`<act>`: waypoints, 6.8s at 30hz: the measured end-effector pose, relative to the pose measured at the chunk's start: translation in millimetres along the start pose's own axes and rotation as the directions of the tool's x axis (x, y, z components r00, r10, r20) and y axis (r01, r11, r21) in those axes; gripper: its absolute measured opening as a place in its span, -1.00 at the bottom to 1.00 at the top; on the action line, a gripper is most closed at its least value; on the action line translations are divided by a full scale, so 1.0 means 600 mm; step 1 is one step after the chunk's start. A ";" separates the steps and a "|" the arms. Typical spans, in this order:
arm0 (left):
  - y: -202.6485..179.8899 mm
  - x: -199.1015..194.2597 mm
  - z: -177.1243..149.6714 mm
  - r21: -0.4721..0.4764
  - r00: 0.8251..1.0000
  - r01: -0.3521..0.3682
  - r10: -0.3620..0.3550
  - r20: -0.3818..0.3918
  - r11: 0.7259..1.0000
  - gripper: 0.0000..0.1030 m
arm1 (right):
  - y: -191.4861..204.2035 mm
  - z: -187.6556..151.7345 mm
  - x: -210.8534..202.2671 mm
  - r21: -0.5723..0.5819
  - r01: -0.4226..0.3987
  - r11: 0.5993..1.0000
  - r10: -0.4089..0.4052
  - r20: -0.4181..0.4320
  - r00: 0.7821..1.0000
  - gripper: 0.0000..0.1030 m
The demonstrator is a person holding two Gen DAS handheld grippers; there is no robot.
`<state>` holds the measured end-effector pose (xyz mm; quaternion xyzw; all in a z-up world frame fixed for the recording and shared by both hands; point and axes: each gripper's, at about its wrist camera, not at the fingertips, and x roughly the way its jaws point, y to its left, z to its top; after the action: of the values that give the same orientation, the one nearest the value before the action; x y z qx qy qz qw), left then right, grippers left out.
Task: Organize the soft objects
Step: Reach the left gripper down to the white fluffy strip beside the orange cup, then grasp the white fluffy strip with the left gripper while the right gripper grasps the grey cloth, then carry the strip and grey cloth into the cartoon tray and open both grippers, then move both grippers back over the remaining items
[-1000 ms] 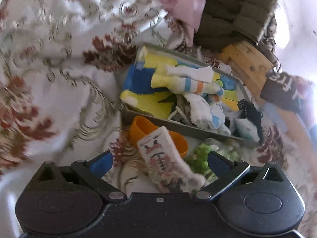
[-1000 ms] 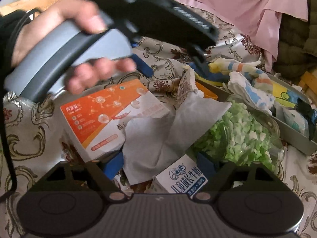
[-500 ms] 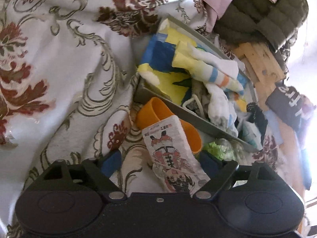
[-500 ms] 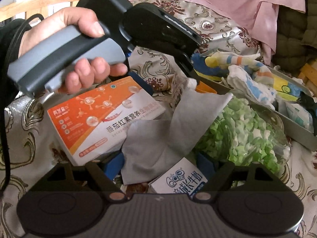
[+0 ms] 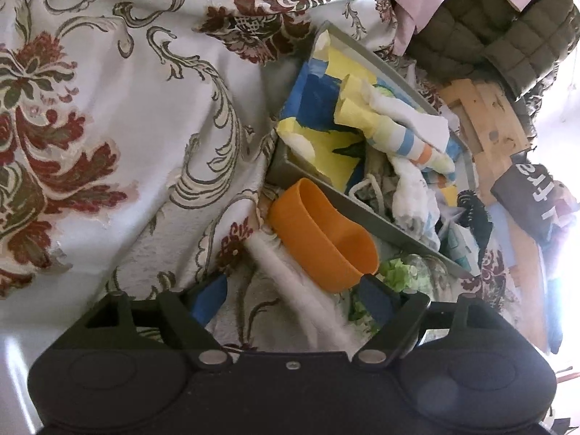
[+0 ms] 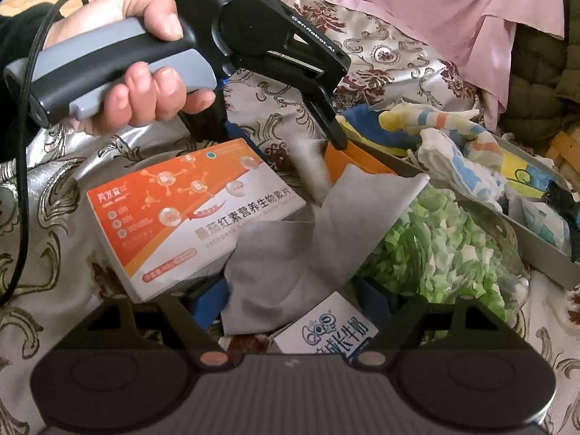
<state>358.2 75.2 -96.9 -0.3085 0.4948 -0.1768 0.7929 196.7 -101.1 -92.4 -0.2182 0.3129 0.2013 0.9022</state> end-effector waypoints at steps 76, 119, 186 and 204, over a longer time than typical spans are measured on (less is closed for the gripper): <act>-0.051 -0.019 -0.036 0.129 0.991 -0.027 0.011 0.130 0.991 -0.73 | 0.028 0.010 -0.026 -0.066 0.087 0.994 -0.082 0.080 0.993 -0.74; -0.219 0.042 0.235 0.373 0.936 -0.002 -0.130 0.328 0.928 -0.73 | -0.394 0.222 0.091 0.286 0.093 0.954 -0.178 0.289 0.941 -0.74; -0.038 0.006 0.111 -0.160 0.901 0.105 -0.025 0.433 0.981 0.56 | -0.326 0.162 0.097 0.761 -0.201 0.617 -0.129 0.350 0.928 0.89; -0.092 -0.138 -0.057 0.118 0.870 -0.103 0.032 0.492 0.988 0.85 | -0.258 0.080 -0.097 0.640 -0.134 0.757 -0.102 0.318 0.943 0.99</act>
<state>291.9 72.1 -15.1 -0.2690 0.2754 -0.0997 0.9175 254.7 -216.7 21.1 0.1501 0.2079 0.1210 0.9590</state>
